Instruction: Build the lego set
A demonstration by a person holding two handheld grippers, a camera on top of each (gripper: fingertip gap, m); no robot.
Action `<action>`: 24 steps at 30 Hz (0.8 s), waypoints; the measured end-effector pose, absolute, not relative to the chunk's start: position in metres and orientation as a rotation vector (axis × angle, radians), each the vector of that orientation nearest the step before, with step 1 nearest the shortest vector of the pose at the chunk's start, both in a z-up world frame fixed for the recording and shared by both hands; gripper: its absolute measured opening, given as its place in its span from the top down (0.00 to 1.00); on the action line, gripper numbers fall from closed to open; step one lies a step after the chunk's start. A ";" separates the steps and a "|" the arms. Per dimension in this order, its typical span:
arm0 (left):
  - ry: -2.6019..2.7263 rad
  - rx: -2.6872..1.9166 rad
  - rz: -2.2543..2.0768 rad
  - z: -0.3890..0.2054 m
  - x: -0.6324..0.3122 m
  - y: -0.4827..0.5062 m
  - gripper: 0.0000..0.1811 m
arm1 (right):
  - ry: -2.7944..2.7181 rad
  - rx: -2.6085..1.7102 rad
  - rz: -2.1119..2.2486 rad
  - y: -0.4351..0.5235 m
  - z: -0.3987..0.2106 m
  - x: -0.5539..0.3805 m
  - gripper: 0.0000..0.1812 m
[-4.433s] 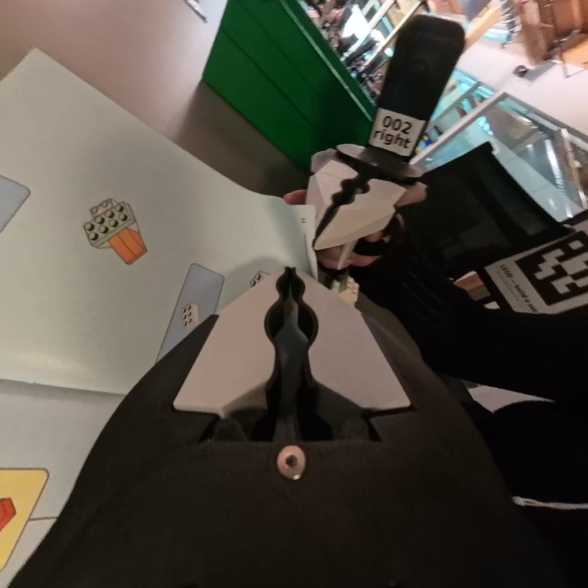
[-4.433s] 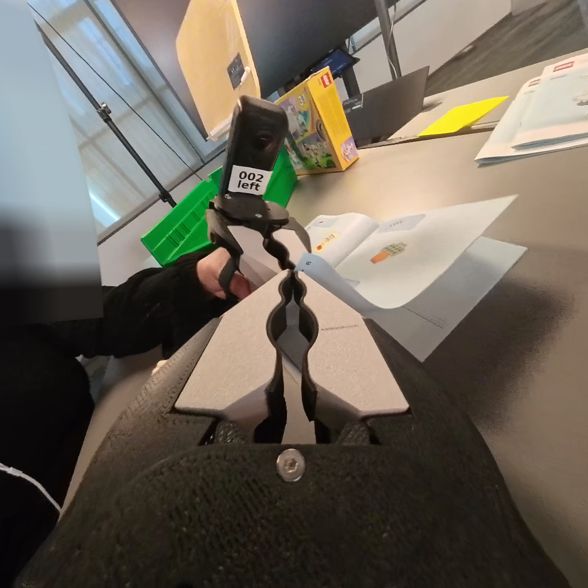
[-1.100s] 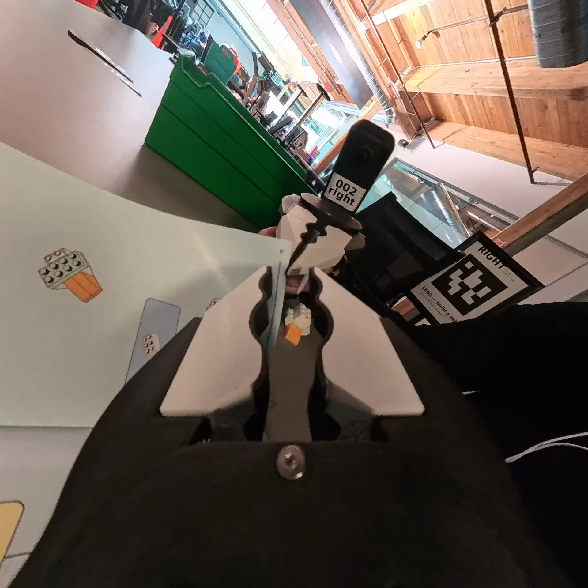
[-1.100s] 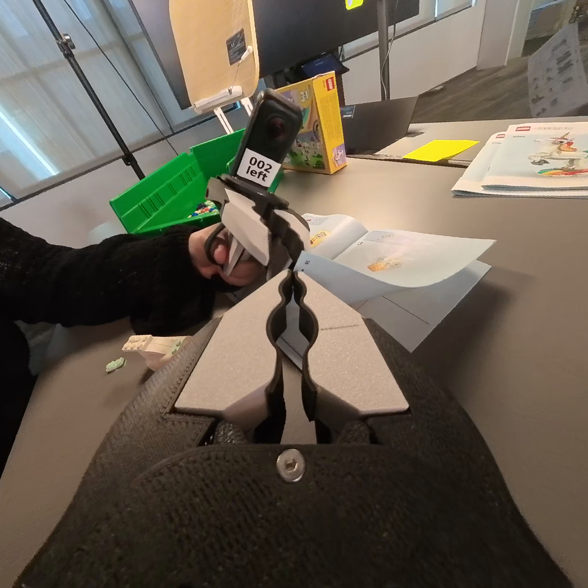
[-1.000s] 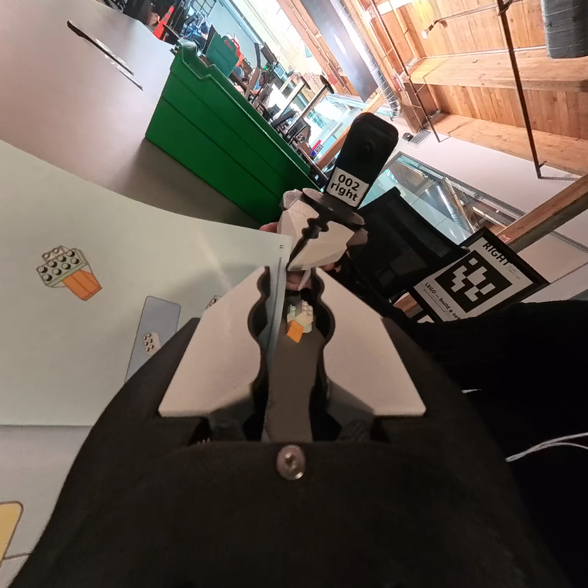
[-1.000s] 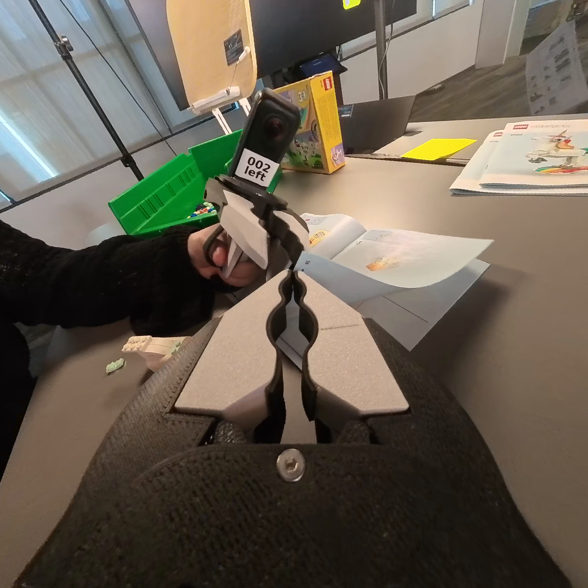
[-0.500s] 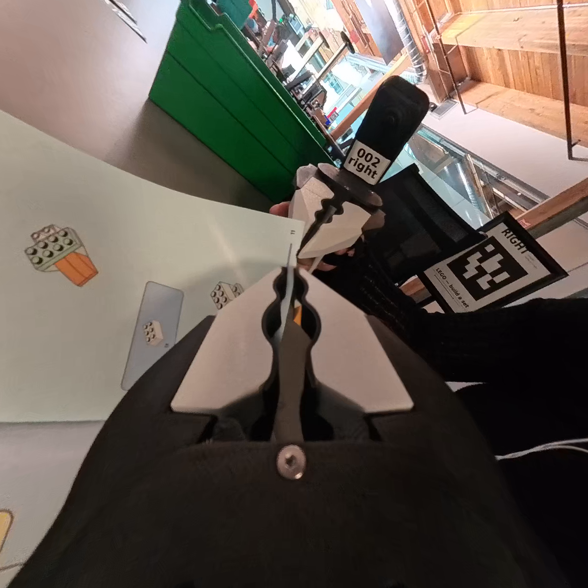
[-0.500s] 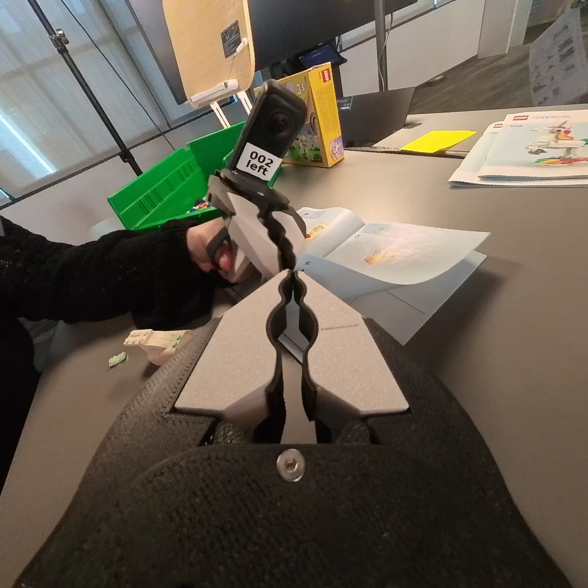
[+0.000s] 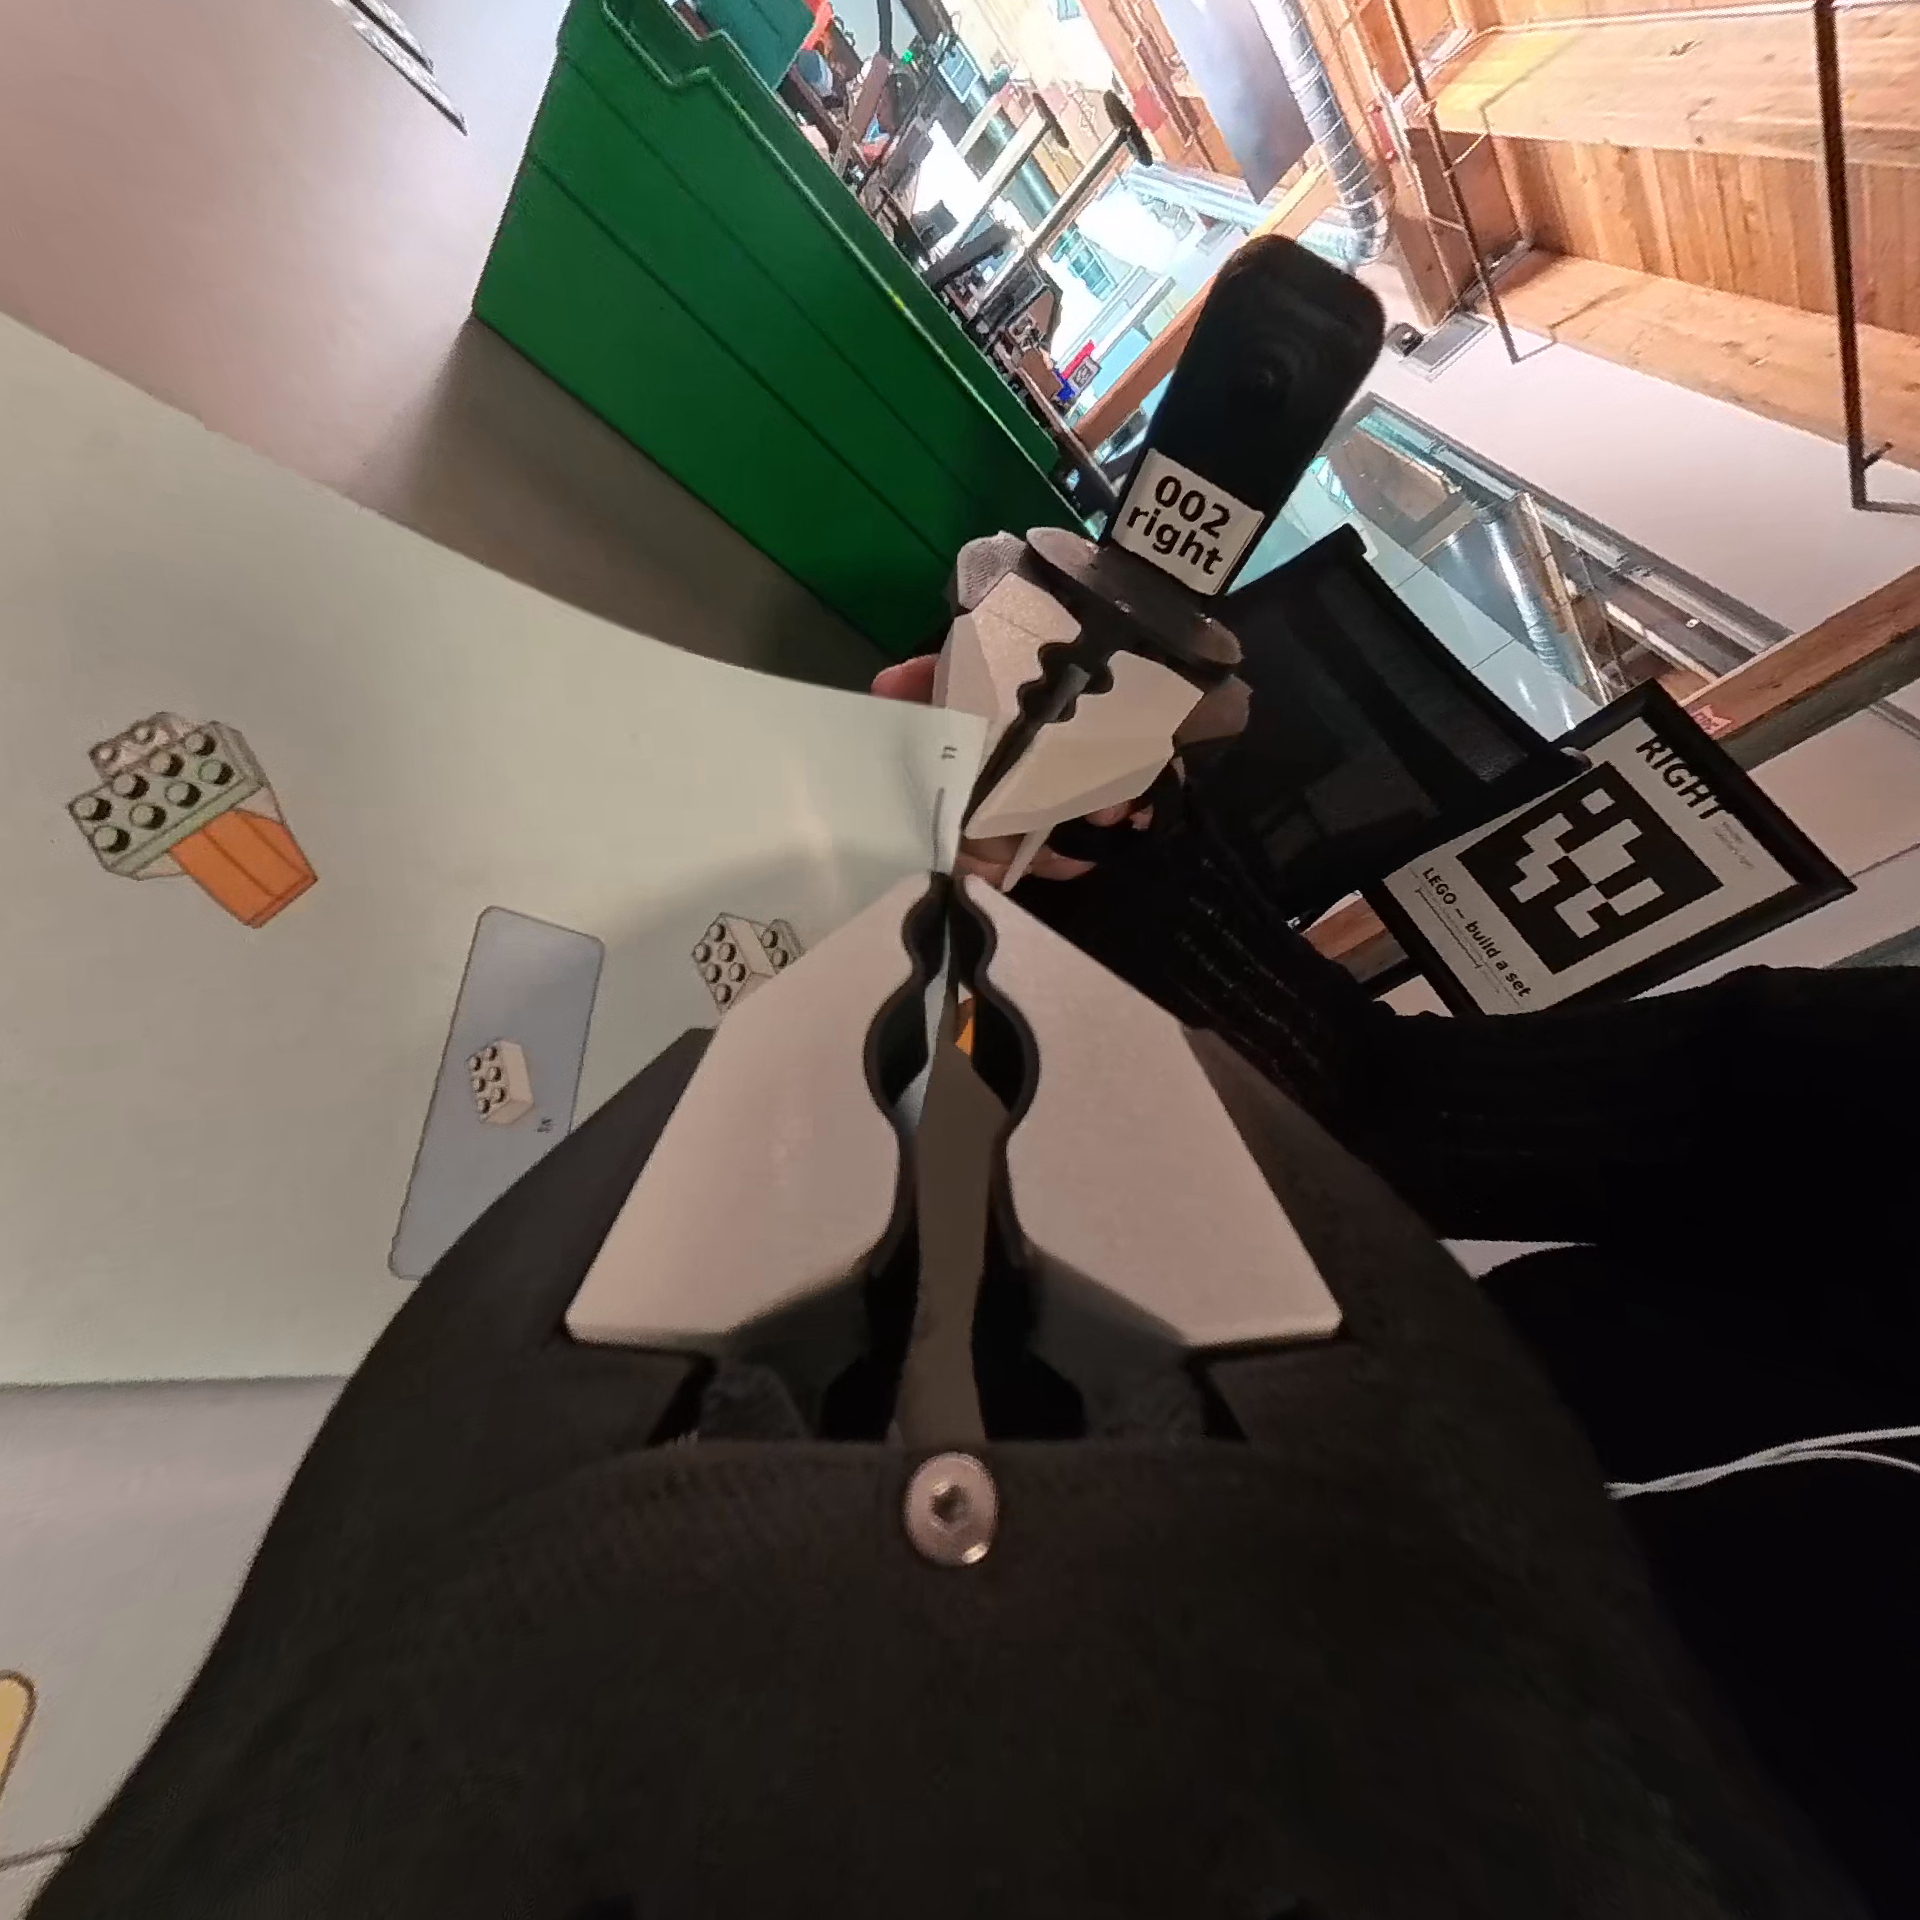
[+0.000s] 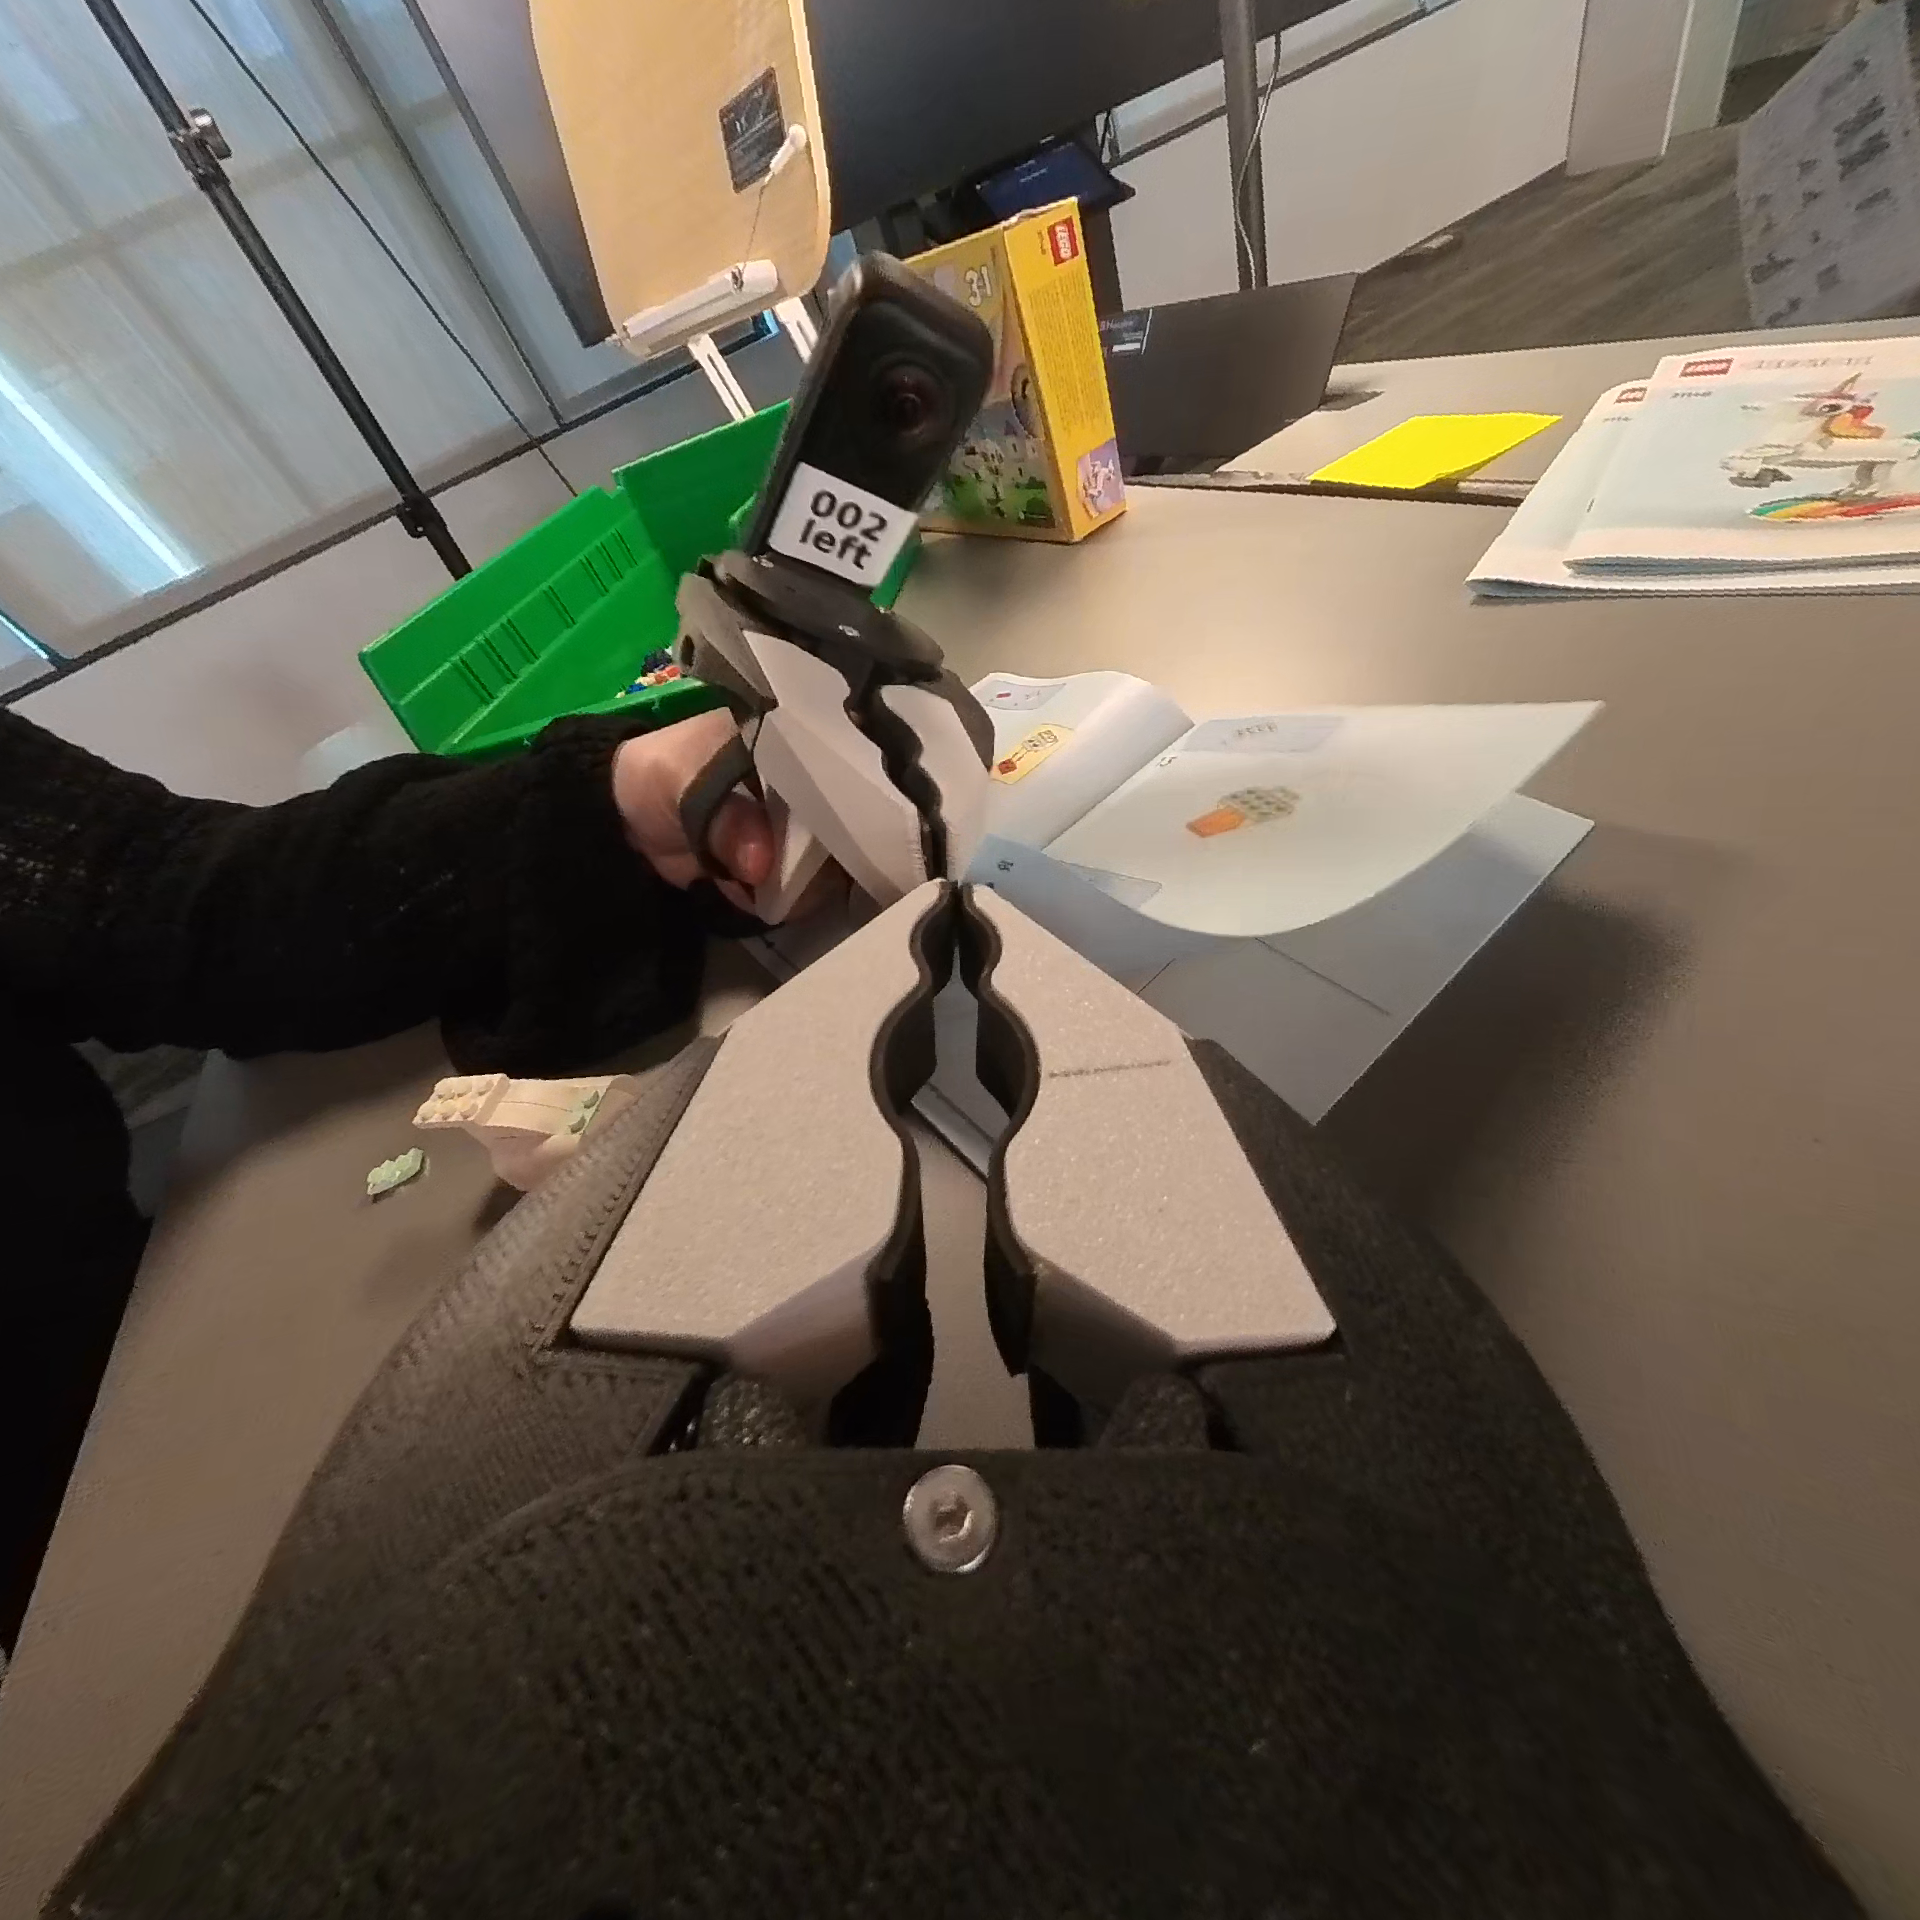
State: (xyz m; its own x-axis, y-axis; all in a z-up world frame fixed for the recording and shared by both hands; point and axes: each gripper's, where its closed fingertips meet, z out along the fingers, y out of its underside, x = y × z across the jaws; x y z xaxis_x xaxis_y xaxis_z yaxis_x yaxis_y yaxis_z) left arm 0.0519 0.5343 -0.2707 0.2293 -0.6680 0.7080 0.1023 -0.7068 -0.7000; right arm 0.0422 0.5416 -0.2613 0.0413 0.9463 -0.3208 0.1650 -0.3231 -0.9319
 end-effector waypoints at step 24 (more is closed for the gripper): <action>0.624 -1.911 -1.436 -0.279 0.059 0.529 1.00 | -0.895 -1.810 1.592 0.554 -0.269 0.050 0.80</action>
